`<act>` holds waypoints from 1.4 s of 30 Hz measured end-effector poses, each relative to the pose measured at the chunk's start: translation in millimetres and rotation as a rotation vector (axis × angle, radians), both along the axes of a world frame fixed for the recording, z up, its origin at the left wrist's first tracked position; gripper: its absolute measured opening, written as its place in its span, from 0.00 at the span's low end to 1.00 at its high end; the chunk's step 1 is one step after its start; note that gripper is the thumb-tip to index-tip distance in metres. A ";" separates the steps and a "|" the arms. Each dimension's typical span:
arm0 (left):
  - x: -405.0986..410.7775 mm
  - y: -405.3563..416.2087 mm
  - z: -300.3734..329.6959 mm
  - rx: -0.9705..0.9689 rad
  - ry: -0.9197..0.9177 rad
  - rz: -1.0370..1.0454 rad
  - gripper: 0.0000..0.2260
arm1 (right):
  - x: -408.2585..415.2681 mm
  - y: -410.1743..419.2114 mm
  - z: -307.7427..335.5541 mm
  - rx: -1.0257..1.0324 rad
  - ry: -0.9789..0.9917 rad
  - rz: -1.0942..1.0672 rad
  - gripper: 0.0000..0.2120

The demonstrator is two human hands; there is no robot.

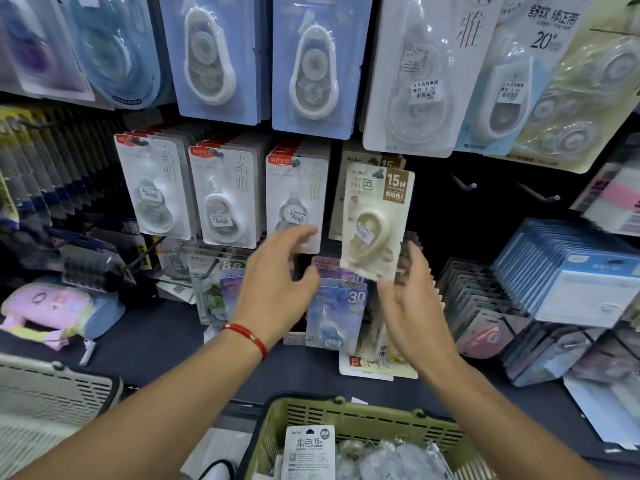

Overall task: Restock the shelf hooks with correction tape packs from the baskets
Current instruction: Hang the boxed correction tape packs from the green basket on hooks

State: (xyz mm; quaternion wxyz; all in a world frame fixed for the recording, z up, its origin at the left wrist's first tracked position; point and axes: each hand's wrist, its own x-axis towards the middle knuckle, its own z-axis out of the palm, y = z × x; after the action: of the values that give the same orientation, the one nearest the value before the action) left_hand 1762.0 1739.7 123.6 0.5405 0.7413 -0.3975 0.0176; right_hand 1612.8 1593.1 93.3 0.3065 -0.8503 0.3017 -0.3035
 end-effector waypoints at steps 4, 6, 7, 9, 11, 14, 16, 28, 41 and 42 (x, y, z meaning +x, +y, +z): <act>17.8 3.1 2.8 0.151 -0.301 0.062 0.30 | 8.5 -9.2 3.5 -0.793 0.171 0.030 0.34; 20.6 2.5 0.5 0.231 -0.338 0.049 0.33 | 26.0 -12.8 9.7 -0.907 0.209 0.077 0.33; 21.1 2.0 -1.1 0.255 -0.333 0.040 0.34 | 36.1 -14.8 12.9 -0.902 0.259 0.064 0.34; 22.5 1.8 -4.2 0.271 -0.328 0.027 0.36 | 53.4 -19.3 18.7 -0.868 0.378 0.024 0.35; 24.7 2.3 -6.8 0.270 -0.338 0.024 0.37 | 63.2 -24.8 23.8 -0.854 0.446 0.007 0.35; 26.4 5.4 -9.6 0.271 -0.342 0.000 0.37 | 65.4 -29.2 26.7 -0.860 0.463 0.046 0.34; 26.9 10.7 -9.6 0.259 -0.324 -0.012 0.35 | 58.0 -24.7 20.0 -0.843 0.396 0.089 0.32; 15.0 80.1 -69.1 1.224 -0.308 -0.618 0.21 | -26.2 64.3 -155.7 -0.217 1.245 0.732 0.32; -31.8 91.8 -130.0 1.292 0.015 -0.452 0.16 | -31.8 127.5 -210.1 0.802 0.327 -0.093 0.14; -39.4 92.2 -135.3 1.240 0.119 -0.421 0.14 | -33.0 124.5 -203.0 0.840 0.253 -0.098 0.12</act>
State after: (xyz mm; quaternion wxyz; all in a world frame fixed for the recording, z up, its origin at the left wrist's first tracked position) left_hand 1722.5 1831.9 -11.7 0.0259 0.8215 -0.4400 -0.3619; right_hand 1579.8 1717.6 -109.7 0.5714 -0.6671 0.4739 -0.0620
